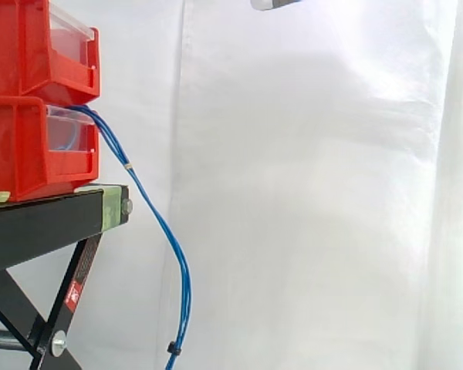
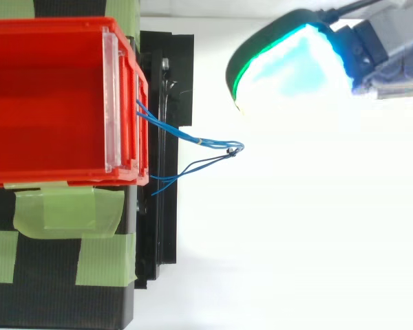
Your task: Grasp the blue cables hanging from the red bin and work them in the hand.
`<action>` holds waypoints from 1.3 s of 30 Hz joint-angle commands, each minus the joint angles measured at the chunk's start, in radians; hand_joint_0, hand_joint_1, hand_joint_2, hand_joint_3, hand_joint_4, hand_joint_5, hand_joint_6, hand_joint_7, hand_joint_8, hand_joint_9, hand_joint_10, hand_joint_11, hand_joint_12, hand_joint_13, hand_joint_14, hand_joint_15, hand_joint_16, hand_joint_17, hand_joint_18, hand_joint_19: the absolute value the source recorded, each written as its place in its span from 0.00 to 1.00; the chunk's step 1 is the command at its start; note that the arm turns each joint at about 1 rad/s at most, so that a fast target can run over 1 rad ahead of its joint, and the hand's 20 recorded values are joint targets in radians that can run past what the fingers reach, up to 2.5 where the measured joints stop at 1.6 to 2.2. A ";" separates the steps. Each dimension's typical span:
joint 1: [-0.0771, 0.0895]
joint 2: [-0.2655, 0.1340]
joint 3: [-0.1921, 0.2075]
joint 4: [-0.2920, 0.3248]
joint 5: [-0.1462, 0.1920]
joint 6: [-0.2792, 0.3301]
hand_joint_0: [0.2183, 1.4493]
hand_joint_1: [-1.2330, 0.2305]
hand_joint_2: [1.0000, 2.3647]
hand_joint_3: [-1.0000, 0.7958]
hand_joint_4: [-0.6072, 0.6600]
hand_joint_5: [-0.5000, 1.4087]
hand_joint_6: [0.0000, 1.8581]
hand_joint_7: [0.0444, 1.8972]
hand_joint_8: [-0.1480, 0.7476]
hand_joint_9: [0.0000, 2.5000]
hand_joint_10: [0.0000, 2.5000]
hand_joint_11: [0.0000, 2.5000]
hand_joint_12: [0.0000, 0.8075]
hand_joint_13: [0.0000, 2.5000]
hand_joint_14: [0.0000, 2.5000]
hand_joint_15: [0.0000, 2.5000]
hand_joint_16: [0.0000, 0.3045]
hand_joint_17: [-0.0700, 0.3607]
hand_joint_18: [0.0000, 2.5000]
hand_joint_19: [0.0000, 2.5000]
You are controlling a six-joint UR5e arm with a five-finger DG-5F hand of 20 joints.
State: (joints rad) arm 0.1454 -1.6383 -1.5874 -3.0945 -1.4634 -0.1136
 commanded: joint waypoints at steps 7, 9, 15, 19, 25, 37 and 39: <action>0.000 0.000 0.000 0.007 0.000 -0.001 0.39 0.60 0.00 0.00 0.47 0.00 0.00 0.26 0.30 0.00 0.00 0.00 0.36 0.00 0.00 0.02 0.16 0.42 0.00 0.00; 0.002 0.000 0.000 0.008 -0.002 -0.001 0.39 0.60 0.00 0.00 0.47 0.00 0.00 0.26 0.31 0.00 0.00 0.00 0.36 0.00 0.00 0.01 0.16 0.42 0.00 0.00; 0.002 0.000 0.000 0.008 -0.002 -0.001 0.39 0.60 0.00 0.00 0.48 0.00 0.00 0.26 0.31 0.00 0.00 0.00 0.36 0.00 0.00 0.02 0.16 0.42 0.00 0.01; 0.002 -0.002 0.000 0.008 -0.002 -0.003 0.40 0.60 0.00 0.00 0.48 0.00 0.00 0.26 0.31 0.00 0.00 0.00 0.36 0.00 0.00 0.02 0.16 0.42 0.00 0.01; 0.003 -0.002 -0.002 0.005 0.000 -0.001 0.40 0.60 0.00 0.00 0.49 0.00 0.00 0.26 0.32 0.00 0.00 0.00 0.36 0.00 0.00 0.02 0.16 0.41 0.00 0.01; 0.005 -0.002 -0.028 0.007 -0.002 0.002 0.40 0.60 0.00 0.00 0.50 0.00 0.00 0.27 0.33 0.00 0.00 0.00 0.37 0.00 0.00 0.02 0.16 0.41 0.00 0.01; 0.005 0.000 -0.043 0.008 -0.002 0.005 0.40 0.59 0.00 0.00 0.51 0.00 0.00 0.27 0.34 0.00 0.00 0.00 0.38 0.00 0.00 0.02 0.16 0.41 0.00 0.01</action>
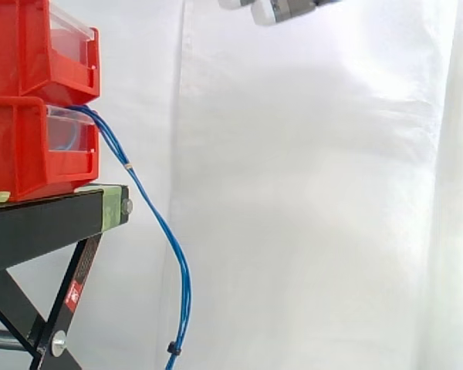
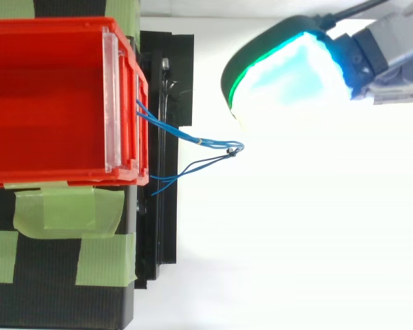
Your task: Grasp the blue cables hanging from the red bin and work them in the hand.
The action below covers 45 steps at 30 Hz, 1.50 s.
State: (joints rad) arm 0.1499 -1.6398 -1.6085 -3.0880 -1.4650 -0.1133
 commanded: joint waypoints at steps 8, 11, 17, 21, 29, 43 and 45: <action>0.000 0.000 -0.128 0.055 -0.029 0.009 0.40 0.59 0.00 0.00 0.51 0.01 0.00 0.27 0.34 0.00 0.00 0.00 0.38 0.00 0.00 0.02 0.16 0.42 0.00 0.01; -0.004 0.001 -0.194 0.068 -0.038 0.014 0.40 0.59 0.00 0.00 0.52 0.01 0.00 0.27 0.35 0.00 0.00 0.00 0.38 0.00 0.00 0.02 0.16 0.42 0.00 0.01; -0.007 0.001 -0.324 0.207 -0.035 0.032 0.40 0.59 0.00 0.00 0.53 0.02 0.00 0.27 0.35 0.00 0.00 0.00 0.38 0.00 0.00 0.02 0.16 0.42 0.00 0.02; -0.007 0.000 -0.396 0.302 -0.028 0.031 0.40 0.59 0.00 0.00 0.53 0.02 0.00 0.28 0.35 0.00 0.00 0.00 0.39 0.00 0.00 0.03 0.16 0.42 0.00 0.02; 0.003 0.000 -0.501 0.439 0.088 0.027 0.41 0.59 0.00 0.00 0.53 0.03 0.00 0.28 0.36 0.00 0.00 0.00 0.39 0.00 0.00 0.03 0.16 0.42 0.00 0.02; 0.011 -0.206 -0.596 0.710 0.190 0.164 0.41 0.59 0.00 0.00 0.55 0.04 0.00 0.29 0.37 0.00 0.00 0.00 0.40 0.00 0.00 0.03 0.16 0.42 0.00 0.03; 0.011 -0.241 -0.594 0.767 0.195 0.179 0.41 0.59 0.00 0.00 0.55 0.04 0.00 0.29 0.37 0.00 0.00 0.00 0.40 0.00 0.00 0.03 0.16 0.42 0.00 0.03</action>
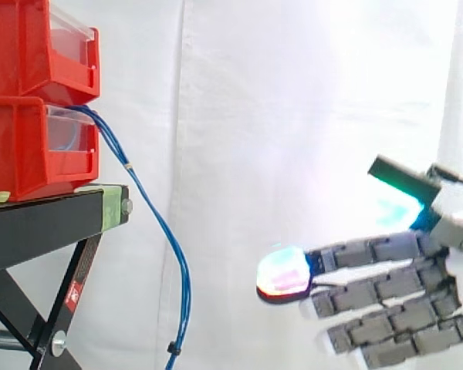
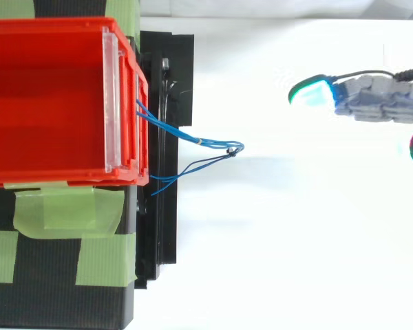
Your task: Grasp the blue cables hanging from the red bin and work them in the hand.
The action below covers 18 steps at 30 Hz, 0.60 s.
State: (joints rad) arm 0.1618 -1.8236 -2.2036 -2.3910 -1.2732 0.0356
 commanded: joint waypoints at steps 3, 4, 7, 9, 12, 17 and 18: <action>0.001 -0.091 0.025 0.154 0.025 0.018 0.41 0.59 0.00 0.00 0.55 0.04 0.00 0.29 0.38 0.00 0.00 0.00 0.40 0.00 0.00 0.04 0.16 0.42 0.00 0.04; 0.001 -0.091 0.025 0.154 0.025 0.018 0.41 0.59 0.00 0.00 0.55 0.04 0.00 0.29 0.38 0.00 0.00 0.00 0.40 0.00 0.00 0.03 0.16 0.42 0.00 0.04; -0.001 -0.131 0.054 0.151 0.054 0.003 0.41 0.59 0.00 0.00 0.56 0.05 0.00 0.29 0.38 0.00 0.00 0.00 0.41 0.00 0.00 0.04 0.16 0.42 0.00 0.04; 0.001 -0.177 0.079 0.156 0.054 0.003 0.41 0.59 0.00 0.00 0.56 0.05 0.00 0.29 0.38 0.00 0.00 0.00 0.41 0.00 0.00 0.04 0.17 0.43 0.00 0.04; 0.005 -0.221 0.119 0.168 0.054 0.003 0.41 0.59 0.00 0.00 0.56 0.05 0.00 0.29 0.38 0.01 0.00 0.00 0.41 0.00 0.00 0.04 0.17 0.43 0.00 0.05; 0.002 -0.286 0.199 0.170 0.051 0.015 0.42 0.59 0.00 0.00 0.56 0.05 0.00 0.29 0.38 0.01 0.00 0.00 0.42 0.00 0.00 0.04 0.17 0.43 0.00 0.05; 0.004 -0.295 0.214 0.168 0.046 0.018 0.42 0.59 0.00 0.00 0.56 0.05 0.00 0.29 0.39 0.01 0.00 0.00 0.42 0.00 0.00 0.04 0.17 0.43 0.00 0.05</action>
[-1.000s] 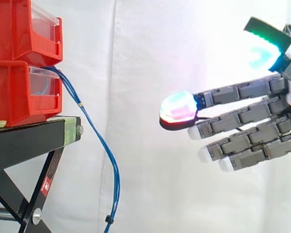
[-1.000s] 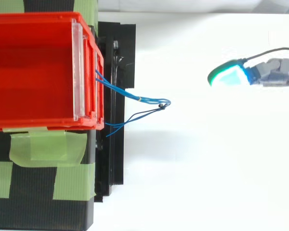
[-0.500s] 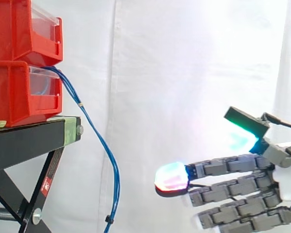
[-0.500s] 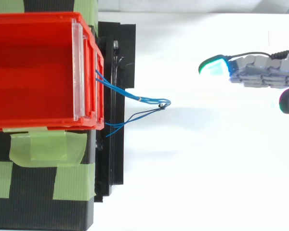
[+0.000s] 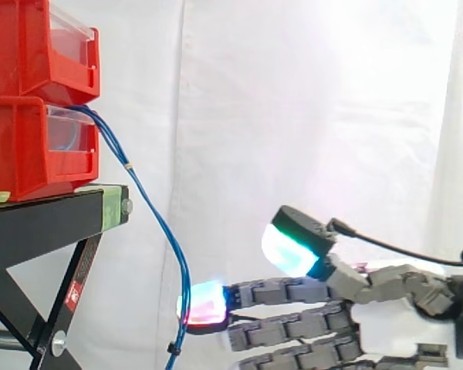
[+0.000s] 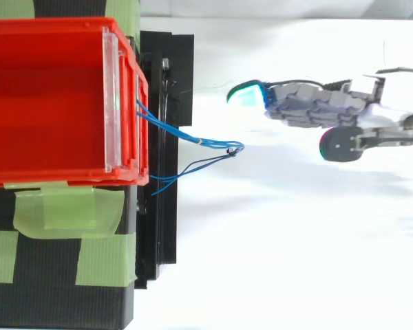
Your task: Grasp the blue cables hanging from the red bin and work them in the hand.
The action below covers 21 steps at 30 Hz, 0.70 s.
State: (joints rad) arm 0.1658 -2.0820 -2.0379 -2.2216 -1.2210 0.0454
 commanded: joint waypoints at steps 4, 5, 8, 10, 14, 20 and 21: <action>0.000 -0.043 0.093 -0.013 -0.008 -0.001 0.42 0.58 0.00 0.00 0.56 0.05 0.00 0.29 0.39 0.02 0.00 0.00 0.42 0.00 0.00 0.05 0.17 0.43 0.00 0.06; 0.001 -0.043 0.102 -0.021 -0.008 -0.007 0.42 0.58 0.00 0.00 0.56 0.05 0.00 0.29 0.39 0.02 0.00 0.00 0.42 0.00 0.00 0.05 0.17 0.43 0.00 0.06; 0.003 -0.043 0.136 -0.058 -0.003 -0.036 0.42 0.57 0.00 0.00 0.57 0.06 0.00 0.28 0.40 0.04 0.00 0.00 0.43 0.02 0.00 0.04 0.17 0.43 0.00 0.05; 0.006 -0.043 0.160 -0.070 -0.002 -0.050 0.42 0.57 0.00 0.00 0.57 0.06 0.00 0.28 0.40 0.04 0.00 0.00 0.43 0.02 0.00 0.04 0.17 0.43 0.00 0.05; 0.015 -0.043 0.186 -0.076 0.002 -0.074 0.43 0.56 0.00 0.00 0.59 0.09 0.00 0.27 0.44 0.12 0.00 0.00 0.45 0.12 0.00 0.05 0.17 0.43 0.00 0.05; 0.027 -0.043 0.191 -0.093 0.009 -0.088 0.44 0.55 0.00 0.00 0.61 0.10 0.00 0.27 0.50 0.24 0.00 0.14 0.51 0.24 0.00 0.13 0.17 0.43 0.11 0.09; 0.027 -0.043 0.191 -0.098 0.009 -0.088 0.44 0.55 0.00 0.00 0.61 0.11 0.00 0.28 0.51 0.29 0.00 0.21 0.53 0.28 0.01 0.18 0.17 0.43 0.13 0.10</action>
State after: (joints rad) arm 0.1904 -2.1245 -1.8484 -2.3079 -1.2131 -0.0413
